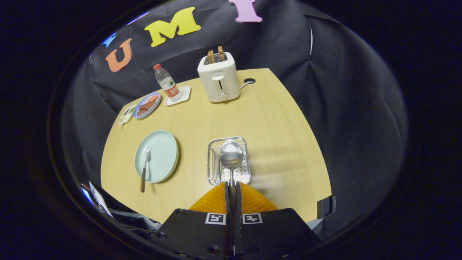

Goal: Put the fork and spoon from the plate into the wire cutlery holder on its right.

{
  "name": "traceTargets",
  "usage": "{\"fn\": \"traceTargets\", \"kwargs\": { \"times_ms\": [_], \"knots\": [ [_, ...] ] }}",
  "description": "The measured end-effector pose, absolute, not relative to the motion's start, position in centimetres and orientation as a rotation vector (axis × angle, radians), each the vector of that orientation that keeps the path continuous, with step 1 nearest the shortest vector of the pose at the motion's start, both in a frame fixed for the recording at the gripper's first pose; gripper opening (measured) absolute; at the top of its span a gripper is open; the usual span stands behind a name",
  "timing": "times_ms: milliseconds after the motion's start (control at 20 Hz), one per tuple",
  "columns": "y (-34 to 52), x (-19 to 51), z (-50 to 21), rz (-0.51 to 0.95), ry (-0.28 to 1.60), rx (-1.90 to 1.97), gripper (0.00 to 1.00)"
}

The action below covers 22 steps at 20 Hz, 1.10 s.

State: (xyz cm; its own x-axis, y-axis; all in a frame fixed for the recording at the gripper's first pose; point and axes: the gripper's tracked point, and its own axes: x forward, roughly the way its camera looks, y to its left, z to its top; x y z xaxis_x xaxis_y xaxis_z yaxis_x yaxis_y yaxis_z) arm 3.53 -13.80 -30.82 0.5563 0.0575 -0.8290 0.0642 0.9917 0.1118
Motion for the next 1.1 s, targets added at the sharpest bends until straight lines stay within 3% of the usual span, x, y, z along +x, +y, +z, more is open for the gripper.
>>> {"fn": "traceTargets", "kwargs": {
  "times_ms": [850, 1050, 1100],
  "knots": [
    [-9.6, 6.5, -29.4, 0.035, 0.866, 0.119, 0.03],
    [-5.5, 7.3, -28.6, 0.105, 0.811, 0.090, 0.22],
    [-4.3, 7.5, -28.8, 0.123, 0.798, 0.083, 0.32]
  ]
}}
